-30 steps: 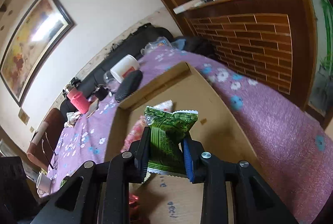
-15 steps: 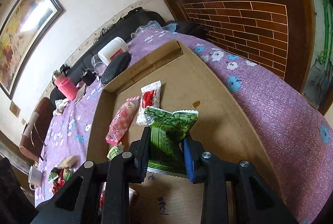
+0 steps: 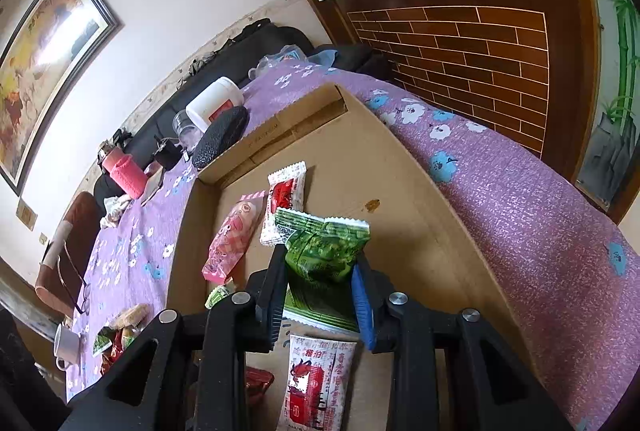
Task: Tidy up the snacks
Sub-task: 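Open both grippers to drop the two packets into the tray, then move both tools back over the snack pile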
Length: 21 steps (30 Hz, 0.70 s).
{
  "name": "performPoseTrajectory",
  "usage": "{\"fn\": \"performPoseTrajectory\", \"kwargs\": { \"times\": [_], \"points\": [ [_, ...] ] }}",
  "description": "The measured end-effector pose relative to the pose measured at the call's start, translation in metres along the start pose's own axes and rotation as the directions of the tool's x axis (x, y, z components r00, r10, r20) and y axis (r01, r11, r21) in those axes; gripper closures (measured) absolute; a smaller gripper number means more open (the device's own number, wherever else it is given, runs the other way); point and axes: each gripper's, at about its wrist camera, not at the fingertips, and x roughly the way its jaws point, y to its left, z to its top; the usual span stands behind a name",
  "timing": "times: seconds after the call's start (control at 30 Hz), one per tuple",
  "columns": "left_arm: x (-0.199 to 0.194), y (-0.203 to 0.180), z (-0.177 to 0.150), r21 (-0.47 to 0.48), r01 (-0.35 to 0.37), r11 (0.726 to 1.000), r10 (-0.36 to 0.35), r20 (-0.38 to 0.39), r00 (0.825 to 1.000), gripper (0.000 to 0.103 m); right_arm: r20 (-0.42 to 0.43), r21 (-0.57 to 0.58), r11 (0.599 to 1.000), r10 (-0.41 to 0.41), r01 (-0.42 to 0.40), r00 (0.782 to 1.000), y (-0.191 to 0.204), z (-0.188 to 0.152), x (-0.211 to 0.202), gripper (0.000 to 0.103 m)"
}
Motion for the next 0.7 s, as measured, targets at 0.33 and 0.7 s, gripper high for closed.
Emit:
{"fn": "performPoseTrajectory", "kwargs": {
  "times": [0.33,0.7],
  "points": [
    [-0.012,0.003,0.004,-0.016,-0.020,1.000,0.020,-0.008,1.000,0.059,0.100,-0.049,0.998,-0.028,0.033,0.995,0.010,-0.001,-0.017,0.057],
    [-0.066,0.028,-0.005,-0.053,-0.124,0.991,0.123,-0.015,0.992,0.059,0.132,-0.115,0.993,0.027,-0.012,0.991,0.024,-0.004,-0.025,0.057]
  ]
}}
